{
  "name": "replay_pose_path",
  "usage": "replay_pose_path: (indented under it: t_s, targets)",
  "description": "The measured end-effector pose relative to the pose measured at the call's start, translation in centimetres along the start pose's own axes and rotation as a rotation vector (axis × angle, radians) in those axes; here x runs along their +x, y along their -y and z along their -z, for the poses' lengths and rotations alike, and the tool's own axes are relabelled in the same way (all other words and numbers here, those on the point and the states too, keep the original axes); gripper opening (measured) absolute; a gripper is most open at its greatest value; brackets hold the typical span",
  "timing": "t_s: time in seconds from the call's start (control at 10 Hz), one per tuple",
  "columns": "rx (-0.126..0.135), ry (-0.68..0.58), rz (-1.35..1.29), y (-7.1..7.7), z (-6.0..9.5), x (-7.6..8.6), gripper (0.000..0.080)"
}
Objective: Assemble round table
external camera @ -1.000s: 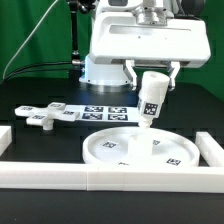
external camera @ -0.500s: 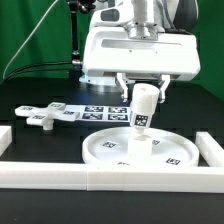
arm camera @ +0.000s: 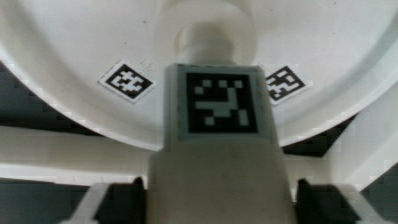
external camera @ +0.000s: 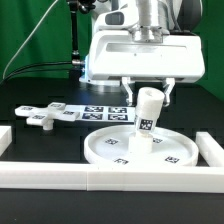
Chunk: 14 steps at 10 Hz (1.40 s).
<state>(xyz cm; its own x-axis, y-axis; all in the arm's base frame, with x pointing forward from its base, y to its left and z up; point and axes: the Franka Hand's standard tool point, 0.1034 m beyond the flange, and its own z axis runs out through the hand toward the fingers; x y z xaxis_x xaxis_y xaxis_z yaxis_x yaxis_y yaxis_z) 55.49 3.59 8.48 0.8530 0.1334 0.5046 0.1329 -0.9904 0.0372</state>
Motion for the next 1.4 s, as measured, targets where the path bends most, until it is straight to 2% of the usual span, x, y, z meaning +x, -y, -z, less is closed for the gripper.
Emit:
replay_pose_path:
  t_s: [0.4,0.6,0.7,0.8,0.9,1.1,1.4]
  targets:
    - [0.000,0.000,0.002,0.0,-0.2,-0.1,0.0406]
    - [0.003,0.012,0.002,0.1,-0.3,-0.4,0.0430]
    - [0.003,0.013,0.003,0.1,-0.3,-0.4,0.0589]
    - [0.005,0.025,0.005,0.0,-0.1,-0.3,0.0589]
    - [0.007,0.027,0.006,0.0,0.4,0.2,0.0637]
    - [0.015,0.058,0.006,-0.2,1.6,1.1,0.0646]
    - [0.025,0.081,0.015,-0.5,3.8,3.4,0.0649]
